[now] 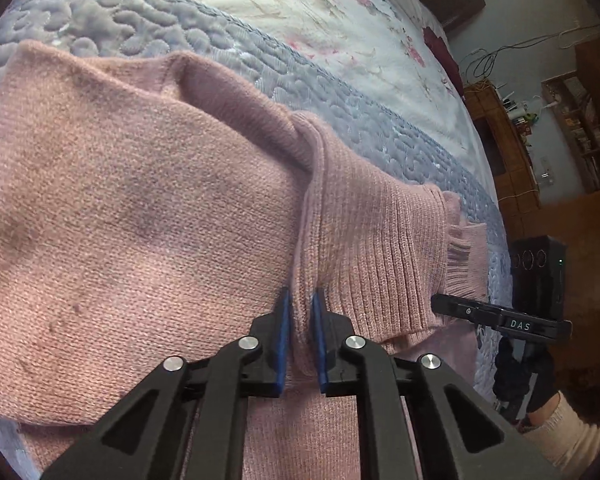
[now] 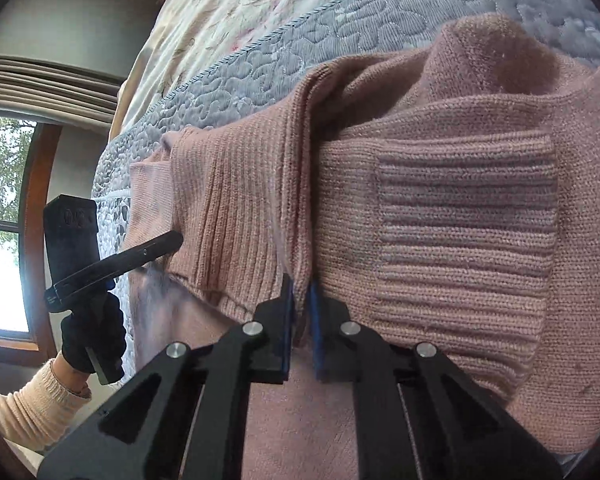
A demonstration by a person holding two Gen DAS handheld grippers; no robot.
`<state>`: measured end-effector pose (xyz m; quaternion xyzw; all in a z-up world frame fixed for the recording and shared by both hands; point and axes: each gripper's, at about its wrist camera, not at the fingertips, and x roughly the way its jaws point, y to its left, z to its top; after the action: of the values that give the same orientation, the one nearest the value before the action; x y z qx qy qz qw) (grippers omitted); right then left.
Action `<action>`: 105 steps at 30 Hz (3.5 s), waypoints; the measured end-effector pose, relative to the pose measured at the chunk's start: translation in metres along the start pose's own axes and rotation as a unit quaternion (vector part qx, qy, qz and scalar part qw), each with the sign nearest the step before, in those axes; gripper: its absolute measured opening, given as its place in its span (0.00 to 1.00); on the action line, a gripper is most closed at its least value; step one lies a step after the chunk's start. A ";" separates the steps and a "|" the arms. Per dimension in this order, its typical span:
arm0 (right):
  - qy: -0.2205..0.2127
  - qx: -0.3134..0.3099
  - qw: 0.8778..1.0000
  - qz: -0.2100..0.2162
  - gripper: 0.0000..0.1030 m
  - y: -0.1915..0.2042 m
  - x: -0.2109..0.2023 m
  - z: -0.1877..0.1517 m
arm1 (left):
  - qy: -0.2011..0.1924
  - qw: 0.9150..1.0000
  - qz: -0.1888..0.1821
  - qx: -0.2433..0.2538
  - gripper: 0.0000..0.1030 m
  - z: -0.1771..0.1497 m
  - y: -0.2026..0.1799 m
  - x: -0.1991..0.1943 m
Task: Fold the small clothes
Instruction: 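Fold the collar down over the sweater body and open both tools, then move both tools to the ribbed hem of the sweater, then pinch the hem with the left tool while the right tool pinches it too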
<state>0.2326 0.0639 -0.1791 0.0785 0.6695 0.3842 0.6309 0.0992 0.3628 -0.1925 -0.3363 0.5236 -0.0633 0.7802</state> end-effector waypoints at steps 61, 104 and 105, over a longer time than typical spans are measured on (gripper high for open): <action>0.066 0.098 0.983 -0.139 0.34 -0.006 -0.076 -0.363 | 0.109 0.974 0.182 -0.078 0.44 -0.331 0.032 -0.144; -0.049 0.227 0.972 0.037 0.14 -0.082 -0.113 -0.181 | 0.002 0.990 0.075 -0.118 0.15 -0.140 0.069 -0.139; -0.049 0.226 0.972 0.038 0.17 -0.083 -0.117 -0.183 | 0.006 0.990 0.070 -0.123 0.17 -0.141 0.070 -0.143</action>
<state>0.1207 -0.1386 -0.1551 0.2633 0.7036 0.2418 0.6141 -0.1034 0.4161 -0.1556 -0.3916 0.5543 0.0540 0.7325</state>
